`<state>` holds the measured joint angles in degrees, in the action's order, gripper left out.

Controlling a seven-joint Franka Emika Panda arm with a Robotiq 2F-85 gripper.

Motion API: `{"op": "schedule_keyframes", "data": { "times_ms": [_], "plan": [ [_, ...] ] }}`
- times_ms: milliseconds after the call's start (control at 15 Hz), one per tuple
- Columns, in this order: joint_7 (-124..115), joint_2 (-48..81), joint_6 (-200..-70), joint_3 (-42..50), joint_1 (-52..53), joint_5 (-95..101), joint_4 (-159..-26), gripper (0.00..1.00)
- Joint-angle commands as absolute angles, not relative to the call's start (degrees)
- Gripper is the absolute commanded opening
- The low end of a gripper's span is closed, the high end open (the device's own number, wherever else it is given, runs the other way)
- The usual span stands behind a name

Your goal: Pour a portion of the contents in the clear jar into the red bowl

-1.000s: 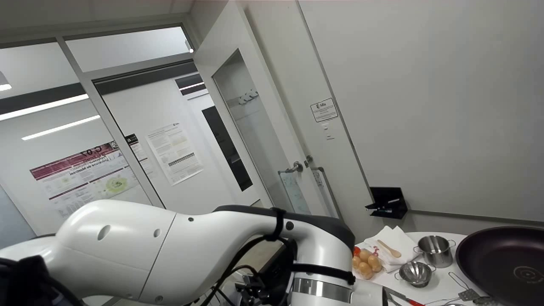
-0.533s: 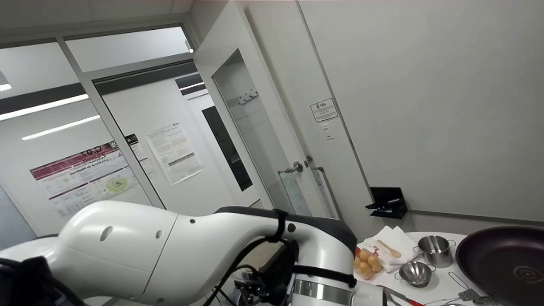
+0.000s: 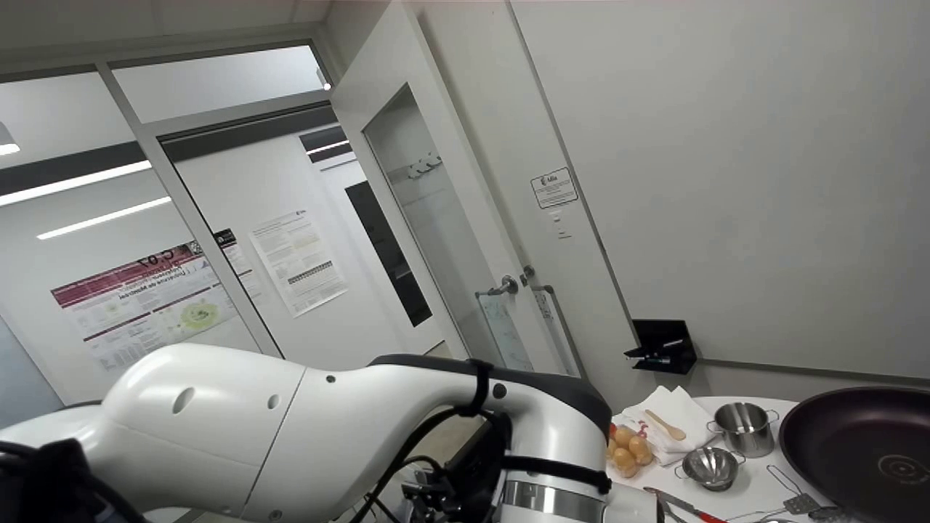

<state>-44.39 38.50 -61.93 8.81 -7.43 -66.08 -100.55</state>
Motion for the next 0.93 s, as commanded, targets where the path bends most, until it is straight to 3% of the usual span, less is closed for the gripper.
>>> {"op": "schedule_keyframes", "data": {
  "times_ms": [0, 600, 867],
  "plan": [
    [-45.32, 38.09, -63.26, 10.58, -5.85, -61.57, -100.2, 0.1],
    [-47.45, 37.85, -67.0, 11.97, -4.09, -48.23, -98.9, 0.1],
    [-53.7, 36.47, -76.97, 11.12, 0.16, -46.88, -97.54, 0.1]
  ]
}}
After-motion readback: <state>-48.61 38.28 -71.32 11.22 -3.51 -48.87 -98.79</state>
